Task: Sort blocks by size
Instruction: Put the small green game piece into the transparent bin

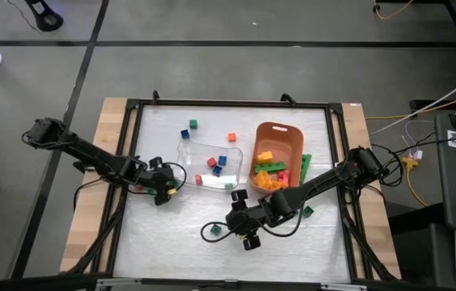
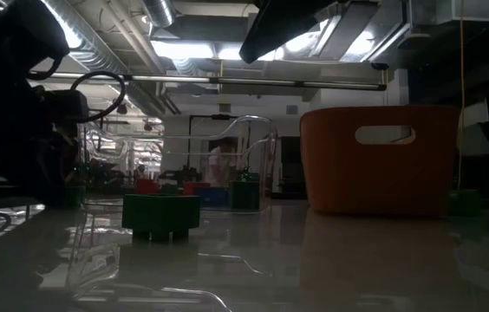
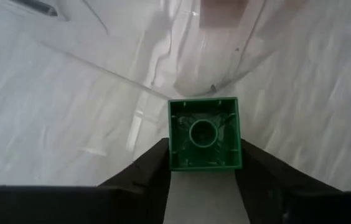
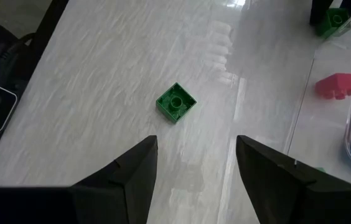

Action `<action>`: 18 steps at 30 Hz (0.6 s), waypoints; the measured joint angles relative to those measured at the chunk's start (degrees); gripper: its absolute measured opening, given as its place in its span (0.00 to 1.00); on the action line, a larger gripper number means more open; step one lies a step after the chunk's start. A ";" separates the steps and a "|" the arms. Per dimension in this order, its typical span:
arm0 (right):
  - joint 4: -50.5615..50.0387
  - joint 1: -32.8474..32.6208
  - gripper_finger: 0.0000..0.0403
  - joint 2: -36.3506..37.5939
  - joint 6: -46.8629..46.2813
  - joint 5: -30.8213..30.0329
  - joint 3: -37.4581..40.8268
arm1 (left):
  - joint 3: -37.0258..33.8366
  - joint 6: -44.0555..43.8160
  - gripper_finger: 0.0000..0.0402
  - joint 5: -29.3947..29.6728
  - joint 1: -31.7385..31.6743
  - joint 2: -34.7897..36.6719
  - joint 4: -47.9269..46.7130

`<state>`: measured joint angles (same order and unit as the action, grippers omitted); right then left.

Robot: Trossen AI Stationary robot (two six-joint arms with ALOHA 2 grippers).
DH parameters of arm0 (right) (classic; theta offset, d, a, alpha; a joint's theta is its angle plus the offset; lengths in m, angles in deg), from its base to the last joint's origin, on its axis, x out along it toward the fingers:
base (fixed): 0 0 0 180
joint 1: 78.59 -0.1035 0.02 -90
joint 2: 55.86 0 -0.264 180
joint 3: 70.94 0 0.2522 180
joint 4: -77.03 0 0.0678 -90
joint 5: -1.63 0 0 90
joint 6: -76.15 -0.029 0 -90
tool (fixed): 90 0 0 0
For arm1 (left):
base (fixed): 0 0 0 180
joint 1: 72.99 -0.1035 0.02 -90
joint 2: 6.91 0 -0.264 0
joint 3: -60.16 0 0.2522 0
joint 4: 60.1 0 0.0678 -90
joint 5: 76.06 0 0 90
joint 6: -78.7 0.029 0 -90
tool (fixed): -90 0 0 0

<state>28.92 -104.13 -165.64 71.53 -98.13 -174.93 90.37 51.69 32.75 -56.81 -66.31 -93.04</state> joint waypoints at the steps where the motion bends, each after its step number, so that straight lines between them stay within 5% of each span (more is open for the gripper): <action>1: -0.02 0.00 0.54 0.00 0.00 0.00 0.00 | 0.00 -0.25 0.34 -0.16 0.02 0.00 0.03; 6: -0.02 0.00 0.54 0.00 0.00 0.02 0.00 | 0.53 -3.86 0.31 -4.96 -0.02 0.04 0.12; 18: 1.84 0.00 0.54 0.01 0.00 2.42 0.00 | 6.98 -6.89 0.33 -29.33 1.14 0.00 5.04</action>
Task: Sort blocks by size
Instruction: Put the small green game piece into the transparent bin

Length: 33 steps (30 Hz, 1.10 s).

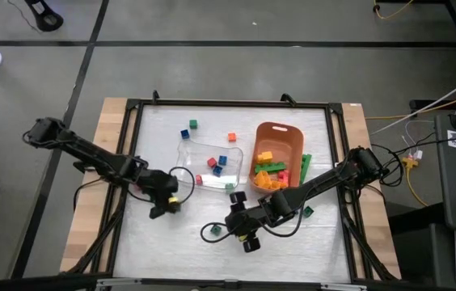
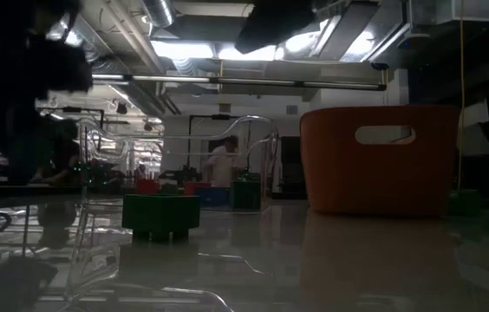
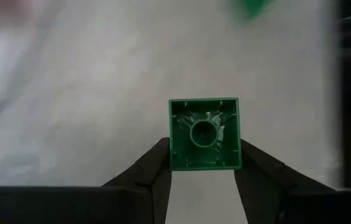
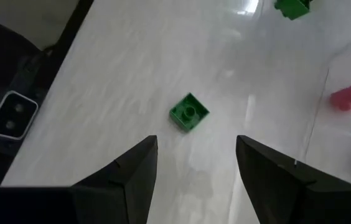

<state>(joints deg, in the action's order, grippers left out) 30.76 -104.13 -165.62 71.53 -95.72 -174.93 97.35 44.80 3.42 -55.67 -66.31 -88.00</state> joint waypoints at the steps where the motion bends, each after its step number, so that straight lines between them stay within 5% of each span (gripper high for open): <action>1: 0.43 0.00 0.54 -0.06 0.01 0.05 0.00 | 0.45 -0.20 0.33 -1.05 0.36 0.00 2.91; 5: 3.07 0.00 0.54 -1.05 0.79 0.08 -0.02 | 1.55 3.40 0.34 -1.03 1.22 0.00 17.10; 12: 4.37 0.02 0.54 -4.09 2.06 0.52 -0.02 | 1.87 15.77 0.34 8.35 -1.74 0.04 31.02; 21: 5.45 0.04 0.54 -7.35 2.01 0.94 -0.02 | 1.87 25.44 0.37 29.84 -7.62 0.00 24.90; 33: 6.80 0.05 0.54 -7.82 4.01 0.41 -0.02 | 1.87 21.00 0.57 30.04 -9.81 -0.02 18.30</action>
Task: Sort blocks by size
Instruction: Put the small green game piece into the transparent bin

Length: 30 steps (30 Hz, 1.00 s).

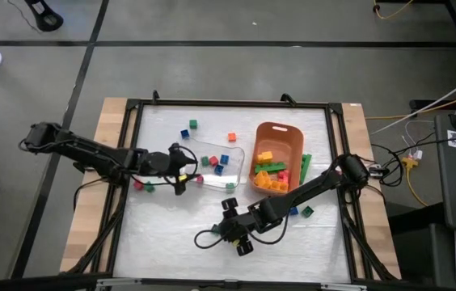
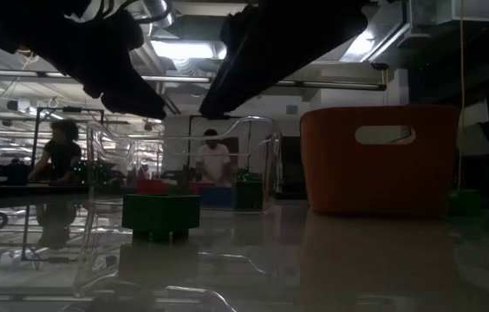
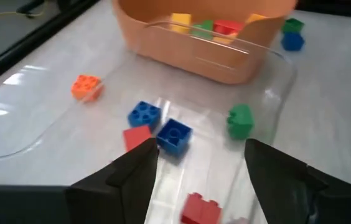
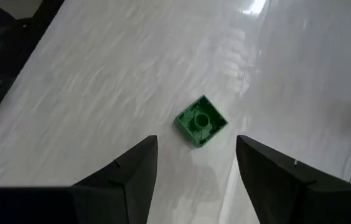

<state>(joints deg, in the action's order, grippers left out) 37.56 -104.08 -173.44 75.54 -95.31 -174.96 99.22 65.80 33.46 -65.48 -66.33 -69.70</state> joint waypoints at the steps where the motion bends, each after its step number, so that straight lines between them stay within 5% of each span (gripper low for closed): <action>1: 0.55 0.02 0.54 -0.08 0.92 0.00 0.00 | 0.00 0.28 0.57 -0.53 0.42 0.00 0.00; 9: 6.98 0.02 0.54 -2.37 8.25 0.64 -0.02 | 0.00 -1.50 0.55 -7.82 7.34 0.02 -0.14; 30: 11.39 4.71 0.54 -7.94 20.42 8.33 0.02 | -0.04 -8.51 0.54 -7.34 19.10 0.02 -0.74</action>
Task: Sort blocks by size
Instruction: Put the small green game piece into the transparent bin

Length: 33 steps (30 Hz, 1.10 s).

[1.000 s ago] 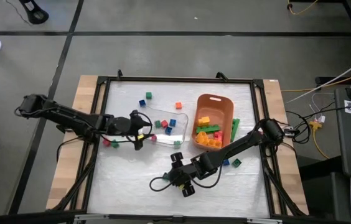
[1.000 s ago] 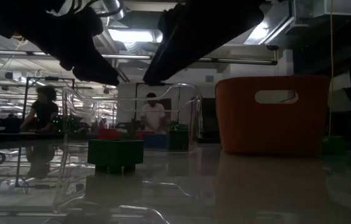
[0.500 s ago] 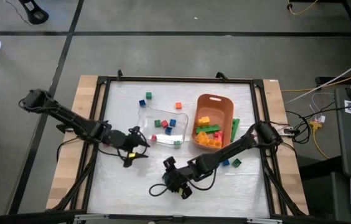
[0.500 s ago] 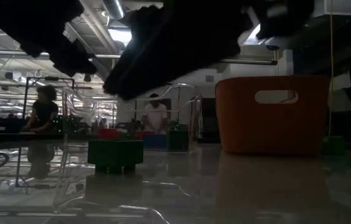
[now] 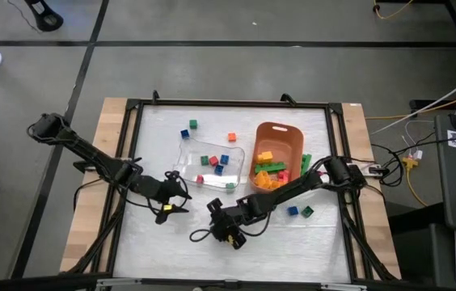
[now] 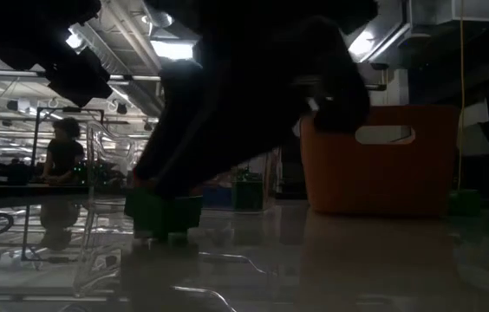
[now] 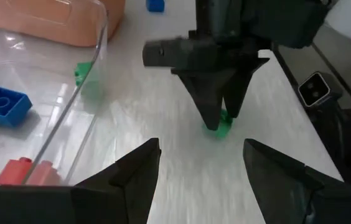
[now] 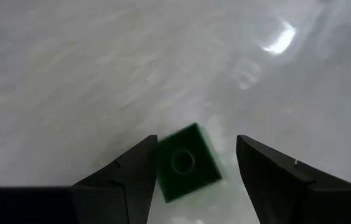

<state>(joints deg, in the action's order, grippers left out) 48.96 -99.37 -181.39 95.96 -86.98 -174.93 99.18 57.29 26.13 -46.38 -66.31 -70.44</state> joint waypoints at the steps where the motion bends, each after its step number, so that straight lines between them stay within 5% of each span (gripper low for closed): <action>1: 0.03 0.22 0.54 -0.28 0.00 1.42 0.00 | 0.00 -0.23 0.54 0.00 0.08 0.00 0.15; 22: -2.02 0.51 0.53 -2.13 -4.92 3.95 -0.02 | 0.00 -0.30 0.54 0.04 0.26 0.00 -0.07; 29: -2.81 0.57 0.38 -1.10 -5.68 3.76 -0.77 | 0.05 2.14 0.54 0.04 0.26 2.19 -1.74; 33: -8.06 0.57 0.32 -1.10 -5.83 3.71 -5.52 | 2.63 2.06 0.54 0.07 0.26 5.91 -10.78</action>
<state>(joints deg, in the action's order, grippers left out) 40.89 -98.79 -182.49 90.13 -83.27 -180.45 101.82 59.34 26.19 -46.12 -60.39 -81.22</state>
